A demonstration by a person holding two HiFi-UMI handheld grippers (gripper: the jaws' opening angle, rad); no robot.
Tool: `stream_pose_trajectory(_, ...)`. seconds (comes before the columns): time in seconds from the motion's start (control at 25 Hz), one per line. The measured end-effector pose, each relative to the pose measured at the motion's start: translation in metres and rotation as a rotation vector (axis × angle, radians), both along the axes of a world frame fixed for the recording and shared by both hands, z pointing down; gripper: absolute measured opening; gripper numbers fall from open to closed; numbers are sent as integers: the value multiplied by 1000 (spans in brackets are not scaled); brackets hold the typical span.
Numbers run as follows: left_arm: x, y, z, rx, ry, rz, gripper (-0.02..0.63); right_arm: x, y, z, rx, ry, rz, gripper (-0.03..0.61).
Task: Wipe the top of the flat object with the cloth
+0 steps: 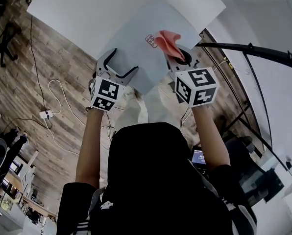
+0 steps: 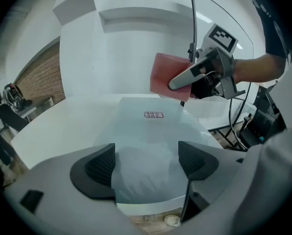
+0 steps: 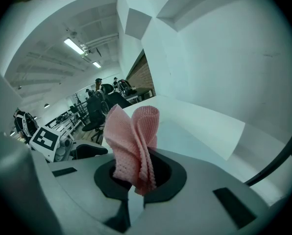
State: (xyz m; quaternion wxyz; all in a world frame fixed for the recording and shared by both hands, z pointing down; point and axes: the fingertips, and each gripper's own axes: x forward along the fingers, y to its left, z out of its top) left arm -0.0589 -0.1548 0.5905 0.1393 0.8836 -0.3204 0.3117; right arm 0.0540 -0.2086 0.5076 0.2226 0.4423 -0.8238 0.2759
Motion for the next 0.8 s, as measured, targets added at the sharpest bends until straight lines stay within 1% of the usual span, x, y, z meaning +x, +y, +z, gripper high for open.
stream_pose_trajectory(0.24,0,0,0,13,7,2,394,1,-2,3,-8,-4,-2,44)
stream_pose_trajectory(0.44,-1,0,0,10,4,3,396,6,-4,7,-14,20,-5,44)
stream_pose_trajectory(0.56,-1,0,0,-2,-12,8,396,18,-8,13,-10,72,-5,44)
stream_pose_trajectory(0.8,0,-1,1,-15,-14,11,394,56,-24,30,6,240,4,44)
